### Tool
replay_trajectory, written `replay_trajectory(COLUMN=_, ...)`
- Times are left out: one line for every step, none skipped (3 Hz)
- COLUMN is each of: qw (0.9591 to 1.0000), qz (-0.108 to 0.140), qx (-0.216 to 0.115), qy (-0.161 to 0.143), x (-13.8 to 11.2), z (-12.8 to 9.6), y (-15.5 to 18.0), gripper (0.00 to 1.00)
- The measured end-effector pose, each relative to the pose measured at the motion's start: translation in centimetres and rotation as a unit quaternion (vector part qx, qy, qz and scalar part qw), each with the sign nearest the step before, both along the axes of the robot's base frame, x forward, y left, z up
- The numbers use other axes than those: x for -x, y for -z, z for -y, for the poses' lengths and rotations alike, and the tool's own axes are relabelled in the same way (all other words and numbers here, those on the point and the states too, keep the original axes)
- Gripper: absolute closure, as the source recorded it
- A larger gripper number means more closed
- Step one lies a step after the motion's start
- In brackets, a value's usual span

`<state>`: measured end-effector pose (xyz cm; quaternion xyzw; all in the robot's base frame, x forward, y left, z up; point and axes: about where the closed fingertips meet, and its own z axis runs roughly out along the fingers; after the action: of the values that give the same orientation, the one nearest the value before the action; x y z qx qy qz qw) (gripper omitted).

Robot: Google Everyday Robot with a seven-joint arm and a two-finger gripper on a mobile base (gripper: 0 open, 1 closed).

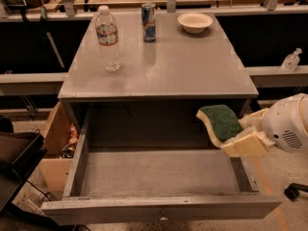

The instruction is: Place sponge into top drawer

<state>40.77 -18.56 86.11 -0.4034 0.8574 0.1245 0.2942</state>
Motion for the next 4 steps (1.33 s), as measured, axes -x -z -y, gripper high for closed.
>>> replay_trajectory(qw=0.9993, qz=-0.010, qx=0.034, qy=-0.011, x=-0.6, z=-2.4, y=2.7, gripper=1.00)
replay_trajectory(qw=0.9945, qz=-0.035, qx=0.089, qy=-0.044, x=-1.4, z=-7.3, y=8.5, gripper=1.00)
replay_trajectory(qw=0.9890, qz=-0.049, qx=0.126, qy=-0.060, x=-2.7, z=-10.3, y=12.3, gripper=1.00)
replay_trajectory(qw=0.9850, qz=-0.054, qx=0.145, qy=-0.076, x=-5.2, z=-12.7, y=14.9, gripper=1.00)
